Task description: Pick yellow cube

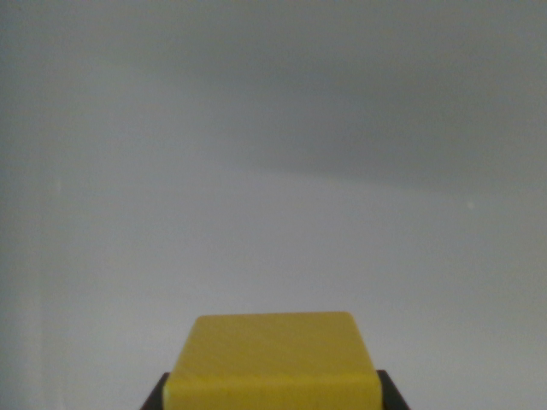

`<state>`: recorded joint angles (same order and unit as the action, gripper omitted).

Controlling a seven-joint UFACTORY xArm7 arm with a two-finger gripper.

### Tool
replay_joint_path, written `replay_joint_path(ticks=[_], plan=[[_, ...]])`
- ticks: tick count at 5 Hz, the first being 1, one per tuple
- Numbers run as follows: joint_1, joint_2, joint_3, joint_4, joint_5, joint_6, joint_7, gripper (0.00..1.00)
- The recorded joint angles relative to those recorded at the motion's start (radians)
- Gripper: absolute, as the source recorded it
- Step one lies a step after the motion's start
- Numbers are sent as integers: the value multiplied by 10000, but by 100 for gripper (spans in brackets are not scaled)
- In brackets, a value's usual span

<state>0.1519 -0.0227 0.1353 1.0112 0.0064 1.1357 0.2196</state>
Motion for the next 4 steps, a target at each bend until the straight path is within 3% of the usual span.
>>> replay_joint_path(ticks=[1,2,3,4], plan=[[-6,-202,-2,266,32,466,-24,100],[-6,-202,-2,266,32,466,-24,100],[-12,-389,-4,513,62,899,-45,100],[-12,-389,-4,513,62,899,-45,100]])
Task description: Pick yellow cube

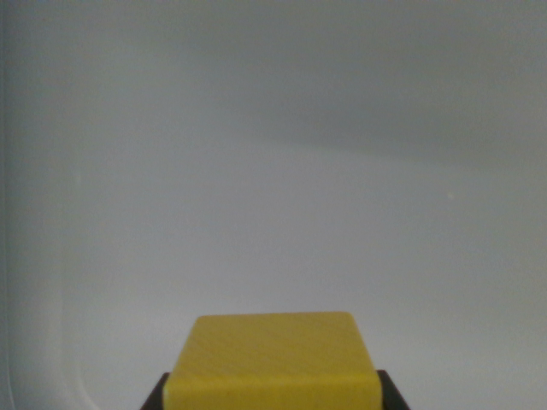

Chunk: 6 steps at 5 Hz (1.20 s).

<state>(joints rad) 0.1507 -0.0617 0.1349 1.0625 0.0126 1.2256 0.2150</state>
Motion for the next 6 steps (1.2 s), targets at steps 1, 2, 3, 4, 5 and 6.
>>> replay_joint_path(ticks=[1,2,3,4,5,6], plan=[[-6,-193,-2,254,31,445,-23,100],[-6,-193,-2,254,31,445,-23,100],[-11,-372,-3,490,59,859,-43,100],[-11,-372,-3,490,59,859,-43,100],[-16,-540,-5,712,86,1248,-63,100],[-16,-540,-5,712,86,1248,-63,100]])
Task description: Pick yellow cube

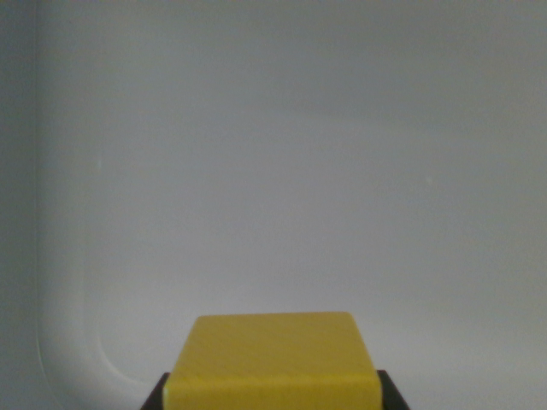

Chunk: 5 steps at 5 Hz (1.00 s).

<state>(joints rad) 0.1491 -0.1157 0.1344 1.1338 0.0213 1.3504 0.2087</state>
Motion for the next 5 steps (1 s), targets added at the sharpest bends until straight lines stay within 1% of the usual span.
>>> replay_joint_path(ticks=[1,2,3,4,5], plan=[[-5,-157,-1,206,25,362,-18,100],[-5,-157,-1,206,25,362,-18,100],[-9,-297,-3,391,47,685,-35,100],[-9,-297,-3,391,47,685,-35,100],[-13,-419,-4,552,67,968,-49,100]])
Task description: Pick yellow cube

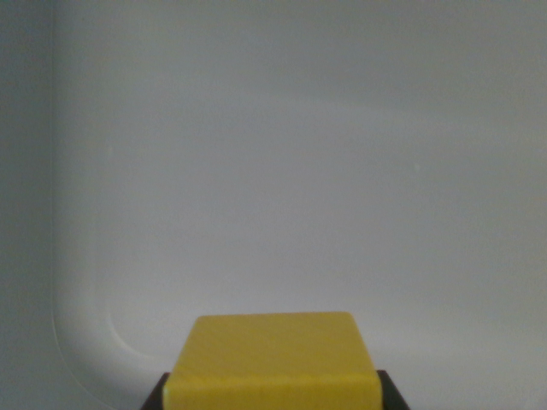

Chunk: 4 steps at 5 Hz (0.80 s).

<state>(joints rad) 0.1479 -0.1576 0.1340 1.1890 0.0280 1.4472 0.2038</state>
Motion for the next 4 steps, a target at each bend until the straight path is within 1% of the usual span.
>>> replay_joint_path(ticks=[1,2,3,4], plan=[[0,0,0,0,0,0,0,100],[-3,-98,-1,129,16,226,-11,100],[-3,-98,-1,129,16,226,-11,100],[-5,-181,-2,238,29,418,-21,100]])
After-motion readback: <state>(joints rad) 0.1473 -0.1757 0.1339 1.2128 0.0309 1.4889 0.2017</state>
